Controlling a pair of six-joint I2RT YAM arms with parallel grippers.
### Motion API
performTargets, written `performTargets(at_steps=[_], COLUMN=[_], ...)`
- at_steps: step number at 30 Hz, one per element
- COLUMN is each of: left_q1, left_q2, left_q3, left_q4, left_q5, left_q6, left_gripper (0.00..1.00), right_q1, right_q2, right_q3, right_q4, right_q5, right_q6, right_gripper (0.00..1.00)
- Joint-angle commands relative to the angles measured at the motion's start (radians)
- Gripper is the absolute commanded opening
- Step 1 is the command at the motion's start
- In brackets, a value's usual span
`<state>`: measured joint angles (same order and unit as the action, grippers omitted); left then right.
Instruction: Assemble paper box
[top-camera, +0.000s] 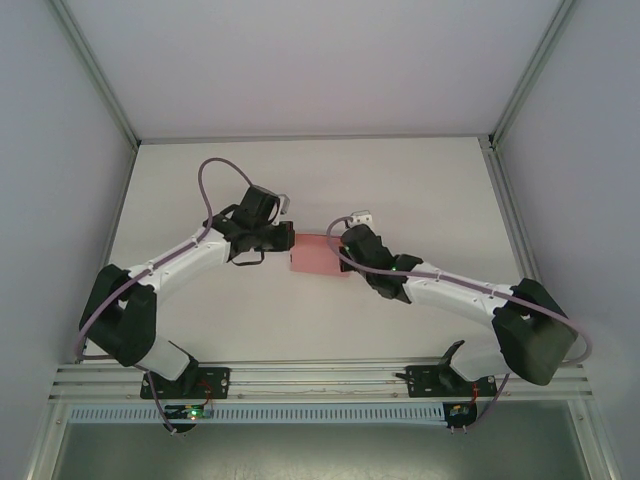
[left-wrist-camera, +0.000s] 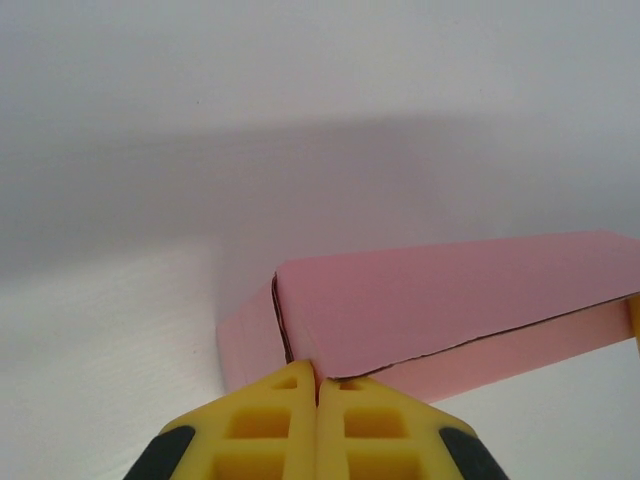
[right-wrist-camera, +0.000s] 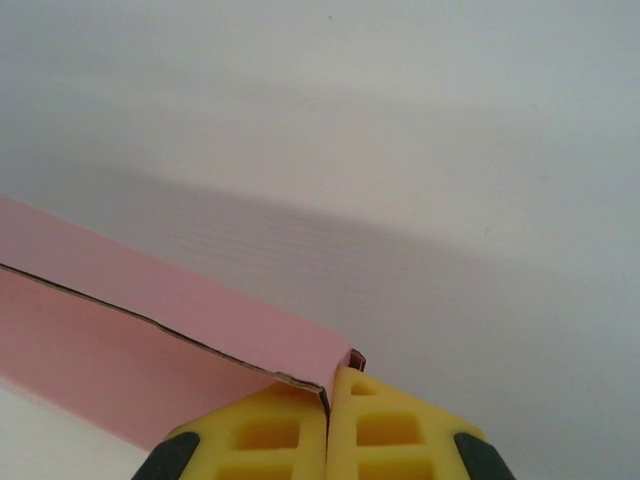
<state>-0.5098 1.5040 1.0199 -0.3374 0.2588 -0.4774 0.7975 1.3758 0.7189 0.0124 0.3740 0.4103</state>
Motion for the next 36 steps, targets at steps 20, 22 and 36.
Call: performTargets(at_steps=[20, 22, 36], left_q1=[-0.023, -0.011, 0.029], left_q2=[-0.246, -0.268, -0.245], left_q3=[-0.119, -0.126, -0.365], left_q4=[-0.048, -0.020, 0.293], left_q5=[0.086, 0.091, 0.201], left_q6=[-0.214, -0.255, -0.511], left_gripper=[0.90, 1.00, 0.90], right_q1=[0.175, 0.178, 0.206], right_q2=[-0.067, -0.067, -0.019], right_q3=[-0.256, -0.251, -0.213], right_q4=[0.146, 0.138, 0.122], right_q5=[0.158, 0.153, 0.201], right_q6=[-0.245, -0.246, -0.225], right_gripper=[0.00, 0.00, 0.00])
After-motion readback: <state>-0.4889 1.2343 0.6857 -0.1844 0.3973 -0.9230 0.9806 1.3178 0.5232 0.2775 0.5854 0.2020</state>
